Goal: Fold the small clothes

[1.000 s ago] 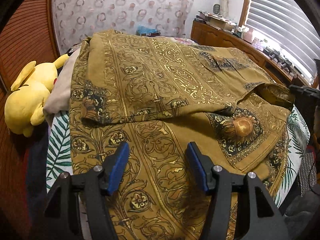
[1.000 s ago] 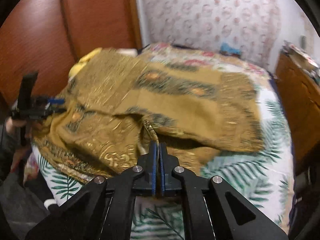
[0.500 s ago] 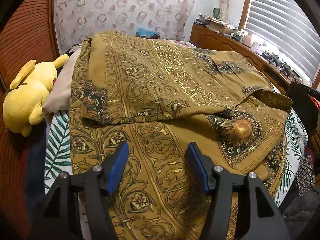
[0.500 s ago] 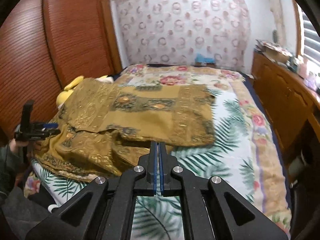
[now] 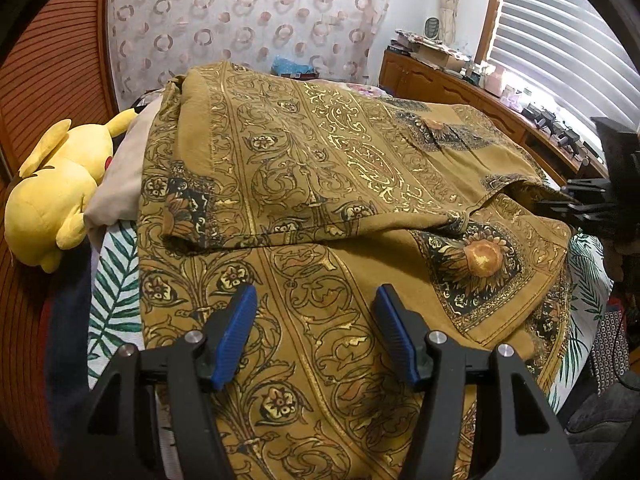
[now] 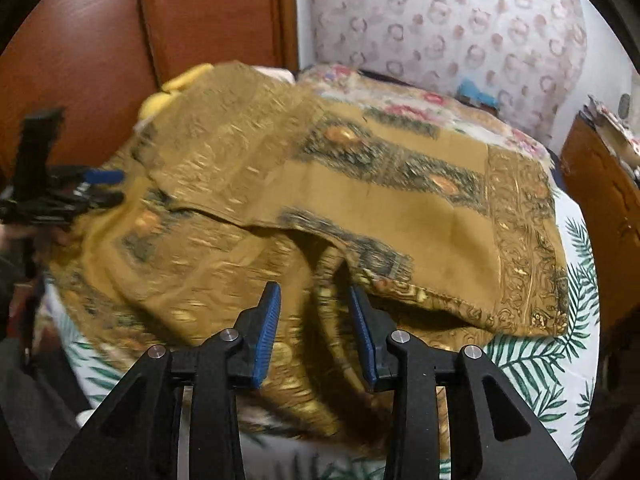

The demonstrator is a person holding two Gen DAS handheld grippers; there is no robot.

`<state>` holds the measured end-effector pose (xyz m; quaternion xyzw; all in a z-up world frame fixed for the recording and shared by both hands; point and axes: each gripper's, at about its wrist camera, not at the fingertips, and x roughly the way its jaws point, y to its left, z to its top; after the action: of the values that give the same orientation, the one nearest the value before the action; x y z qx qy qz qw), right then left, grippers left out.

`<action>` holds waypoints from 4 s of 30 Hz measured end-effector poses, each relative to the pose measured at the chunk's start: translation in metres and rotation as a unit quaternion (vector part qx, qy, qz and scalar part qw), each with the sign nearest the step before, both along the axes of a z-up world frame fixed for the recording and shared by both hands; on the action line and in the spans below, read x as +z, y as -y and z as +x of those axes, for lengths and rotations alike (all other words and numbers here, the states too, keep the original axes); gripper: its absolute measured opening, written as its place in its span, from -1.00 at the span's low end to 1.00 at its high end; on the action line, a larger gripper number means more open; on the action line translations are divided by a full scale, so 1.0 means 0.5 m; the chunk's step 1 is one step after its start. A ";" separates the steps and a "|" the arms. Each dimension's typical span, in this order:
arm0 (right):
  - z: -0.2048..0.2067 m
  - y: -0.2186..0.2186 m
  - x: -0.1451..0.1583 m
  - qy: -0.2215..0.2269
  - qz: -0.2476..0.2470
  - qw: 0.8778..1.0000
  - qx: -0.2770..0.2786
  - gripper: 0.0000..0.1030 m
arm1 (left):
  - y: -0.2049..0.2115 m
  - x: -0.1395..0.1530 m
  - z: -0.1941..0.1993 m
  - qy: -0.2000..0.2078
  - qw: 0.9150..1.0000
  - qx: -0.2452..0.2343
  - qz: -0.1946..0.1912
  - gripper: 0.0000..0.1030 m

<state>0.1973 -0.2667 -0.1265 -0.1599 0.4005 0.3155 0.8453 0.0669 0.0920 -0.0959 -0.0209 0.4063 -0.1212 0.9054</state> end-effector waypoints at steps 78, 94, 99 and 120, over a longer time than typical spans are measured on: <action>0.177 0.316 0.037 -0.004 0.041 0.980 -0.195 -0.42 | -0.014 0.045 -0.058 0.050 0.997 0.061 -0.005 0.18; 0.169 0.303 -0.016 -0.004 0.037 0.981 -0.191 -0.38 | -0.070 0.051 0.080 0.026 0.997 0.079 0.003 -0.06; 0.168 0.300 -0.018 0.002 0.032 0.981 -0.191 -0.38 | -0.072 0.024 0.116 -0.001 0.997 0.075 0.007 -0.23; 0.141 0.311 0.011 0.032 0.064 0.984 -0.162 -0.96 | -0.070 0.052 0.089 0.038 0.997 0.063 0.010 -1.00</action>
<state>0.2679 -0.4221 -0.1211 -0.0489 0.3728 0.1938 0.9061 0.1114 0.1270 -0.0700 -0.0332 0.3711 -0.0608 0.9260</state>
